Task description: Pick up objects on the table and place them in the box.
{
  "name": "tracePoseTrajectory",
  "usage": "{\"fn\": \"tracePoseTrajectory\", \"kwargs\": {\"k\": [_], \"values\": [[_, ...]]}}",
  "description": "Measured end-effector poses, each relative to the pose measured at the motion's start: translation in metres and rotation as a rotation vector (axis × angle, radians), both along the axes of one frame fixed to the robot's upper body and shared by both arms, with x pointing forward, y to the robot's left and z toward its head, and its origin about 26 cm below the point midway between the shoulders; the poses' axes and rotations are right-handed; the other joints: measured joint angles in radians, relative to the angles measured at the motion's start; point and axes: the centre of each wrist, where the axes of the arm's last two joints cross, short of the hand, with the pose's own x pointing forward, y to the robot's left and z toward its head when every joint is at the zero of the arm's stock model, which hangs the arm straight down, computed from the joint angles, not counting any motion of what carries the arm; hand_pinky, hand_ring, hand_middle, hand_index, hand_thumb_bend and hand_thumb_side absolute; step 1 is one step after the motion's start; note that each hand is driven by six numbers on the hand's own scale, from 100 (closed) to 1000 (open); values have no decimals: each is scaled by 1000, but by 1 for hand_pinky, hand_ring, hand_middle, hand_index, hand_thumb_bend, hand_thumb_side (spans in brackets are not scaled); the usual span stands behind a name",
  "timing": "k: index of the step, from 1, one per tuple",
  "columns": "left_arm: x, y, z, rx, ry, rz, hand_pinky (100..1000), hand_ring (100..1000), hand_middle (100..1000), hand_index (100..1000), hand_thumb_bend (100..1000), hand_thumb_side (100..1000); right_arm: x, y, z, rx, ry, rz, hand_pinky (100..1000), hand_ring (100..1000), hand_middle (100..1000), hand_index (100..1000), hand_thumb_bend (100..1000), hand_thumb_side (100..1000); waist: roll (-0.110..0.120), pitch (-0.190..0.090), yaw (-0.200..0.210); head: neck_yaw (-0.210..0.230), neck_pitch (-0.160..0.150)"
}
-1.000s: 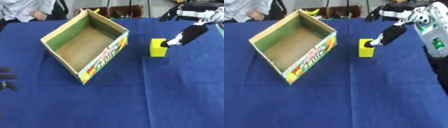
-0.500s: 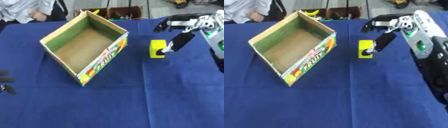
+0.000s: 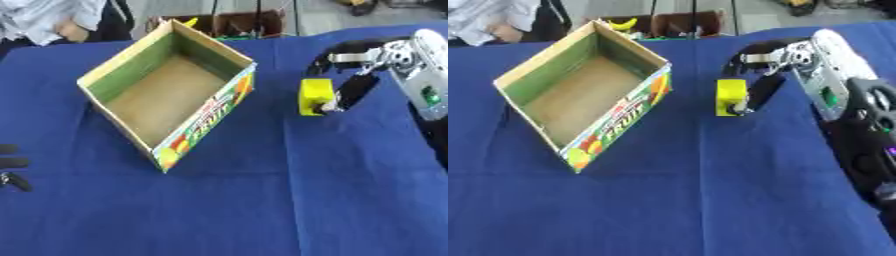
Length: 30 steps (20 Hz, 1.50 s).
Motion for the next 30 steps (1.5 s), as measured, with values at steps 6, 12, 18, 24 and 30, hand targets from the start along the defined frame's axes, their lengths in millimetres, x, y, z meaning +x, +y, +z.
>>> {"fn": "tracePoseTrajectory", "kwargs": {"k": [6, 12, 18, 24, 30], "values": [[0, 0, 0, 0, -1, -1, 355, 571, 608, 863, 100, 950, 4, 1, -5, -17, -5, -34, 814, 886, 824, 896, 318, 363, 0, 4, 4, -2, -5], [0, 0, 1, 0, -2, -1, 356, 571, 608, 863, 100, 950, 5, 1, -5, -5, -37, -41, 786, 847, 643, 763, 252, 379, 0, 6, 2, -2, -8], [1, 0, 1, 0, -3, -2, 356, 571, 608, 863, 100, 950, 4, 1, -6, 73, -143, -73, 725, 787, 504, 614, 100, 338, -1, 9, 0, -2, -8], [1, -1, 2, 0, -4, -4, 357, 571, 608, 863, 100, 950, -3, 0, 3, 135, -222, -78, 708, 768, 468, 565, 100, 341, -5, 8, -4, -2, -8], [1, -1, 2, 0, -4, -5, 356, 570, 608, 863, 100, 950, -14, 7, 19, 194, -301, -55, 708, 764, 461, 562, 100, 341, -9, 3, -5, -2, -8]]}}
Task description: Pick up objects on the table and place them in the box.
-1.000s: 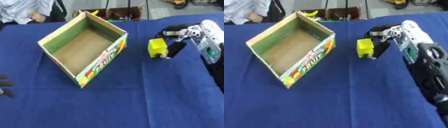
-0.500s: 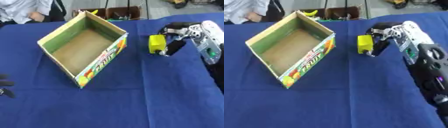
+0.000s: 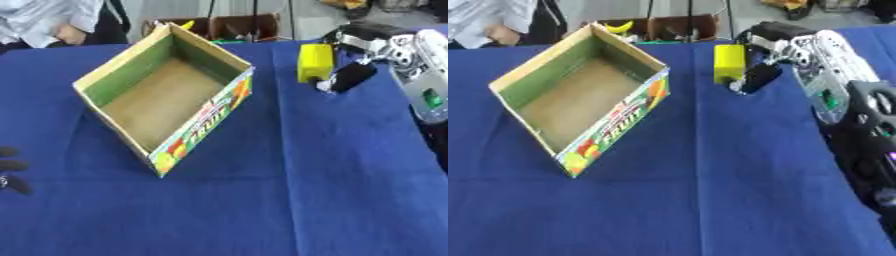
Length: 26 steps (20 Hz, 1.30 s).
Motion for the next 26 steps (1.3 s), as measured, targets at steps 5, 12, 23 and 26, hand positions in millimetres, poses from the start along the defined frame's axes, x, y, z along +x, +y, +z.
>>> {"fn": "tracePoseTrajectory", "kwargs": {"k": [5, 12, 23, 26], "values": [[0, 0, 0, -3, 0, 0, 355, 570, 607, 863, 100, 948, -13, 16, 21, 41, -97, 49, 706, 751, 442, 544, 100, 358, -7, -8, 6, -3, 0], [0, 0, 0, -5, 2, -5, 355, 569, 607, 862, 100, 946, -28, 66, 42, 122, -200, 148, 707, 746, 430, 533, 100, 338, -19, -12, 29, -21, 0], [2, -4, 3, -6, -2, -30, 354, 568, 603, 862, 100, 943, -18, 133, 20, 157, -205, 159, 712, 748, 434, 537, 100, 326, -36, -13, 79, -65, -13], [3, -5, 4, -5, -4, -38, 355, 567, 603, 862, 100, 943, -15, 145, 9, 155, -190, 162, 713, 748, 435, 538, 100, 329, -42, -11, 85, -73, -19]]}}
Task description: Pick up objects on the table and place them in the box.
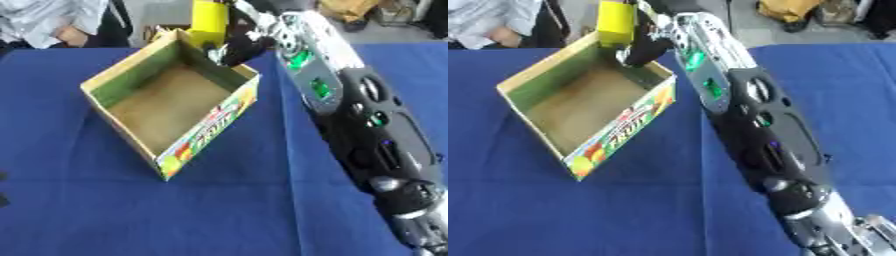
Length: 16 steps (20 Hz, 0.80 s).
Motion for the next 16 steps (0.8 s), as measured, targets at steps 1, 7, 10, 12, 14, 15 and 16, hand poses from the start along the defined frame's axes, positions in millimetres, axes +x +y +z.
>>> {"fn": "tracePoseTrajectory", "kwargs": {"k": [1, 7, 10, 12, 14, 15, 16], "values": [[1, 0, 1, 1, -3, -3, 354, 567, 603, 861, 100, 943, 2, 4, -4, -4, 6, -1, 712, 747, 435, 538, 100, 329, -1, 1, 4, -3, 0], [1, -1, 2, 2, -6, -11, 354, 567, 602, 861, 100, 941, 14, 20, -29, -42, 62, -36, 712, 748, 438, 539, 100, 318, -10, 12, 28, -19, -12], [2, -2, 3, 1, -10, -15, 354, 567, 602, 861, 100, 941, 19, 25, -39, -58, 80, -54, 712, 748, 437, 538, 100, 315, -11, 13, 31, -23, -16], [2, -2, 3, 0, -11, -18, 354, 567, 602, 861, 100, 941, 21, 27, -45, -69, 89, -60, 712, 749, 438, 538, 100, 312, -11, 16, 31, -24, -17], [2, -3, 3, 0, -11, -19, 354, 567, 602, 861, 100, 938, 23, 29, -50, -78, 96, -61, 712, 750, 439, 539, 100, 300, -11, 18, 31, -24, -17], [2, -3, 3, 0, -11, -21, 354, 567, 602, 861, 100, 941, 24, 29, -52, -80, 101, -61, 713, 751, 440, 539, 100, 307, -11, 18, 32, -24, -17], [2, -3, 3, 1, -11, -21, 354, 567, 602, 861, 100, 940, 25, 30, -55, -81, 106, -59, 713, 753, 447, 546, 100, 308, -11, 18, 32, -24, -17]]}}
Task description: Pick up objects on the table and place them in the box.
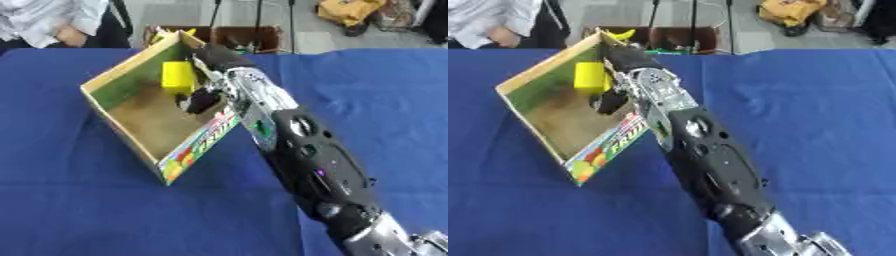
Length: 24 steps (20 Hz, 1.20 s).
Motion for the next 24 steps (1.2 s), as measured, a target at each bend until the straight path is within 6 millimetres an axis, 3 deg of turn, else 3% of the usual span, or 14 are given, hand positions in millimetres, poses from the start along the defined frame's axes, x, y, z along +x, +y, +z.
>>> {"fn": "tracePoseTrajectory", "kwargs": {"k": [3, 8, 9, 10, 12, 14, 24], "values": [[0, 0, 0, 2, 0, -2, 354, 567, 602, 861, 100, 940, 2, 1, -7, -12, 20, 3, 726, 776, 487, 591, 100, 324, 0, 0, 4, 0, 0], [0, 0, 0, 2, 0, -4, 353, 566, 601, 861, 100, 940, 2, 7, -14, -69, 54, 36, 790, 867, 728, 810, 112, 377, -1, 0, 5, 0, 0], [0, 0, 0, 2, 0, -4, 353, 566, 601, 861, 100, 940, 2, 8, -14, -76, 57, 44, 796, 873, 744, 822, 147, 385, -2, 0, 5, 0, 0], [0, 0, 0, 2, 0, -4, 353, 566, 601, 861, 100, 939, 2, 8, -14, -83, 57, 50, 812, 889, 779, 843, 285, 417, -3, 0, 4, 0, 0], [0, 0, 1, 2, 0, -5, 352, 566, 601, 861, 100, 939, 2, 8, -13, -94, 52, 58, 821, 898, 797, 856, 400, 430, -6, 0, 4, 1, 0], [1, 0, 1, 2, -2, -5, 352, 566, 601, 861, 100, 939, 0, 9, -11, -100, 37, 62, 824, 900, 800, 866, 436, 435, -6, 0, 1, 1, 0], [1, -1, 2, -1, -2, -5, 353, 565, 600, 860, 100, 938, -8, 4, 11, -127, -51, 63, 829, 904, 799, 878, 455, 462, -6, -11, -7, 10, 0]]}}
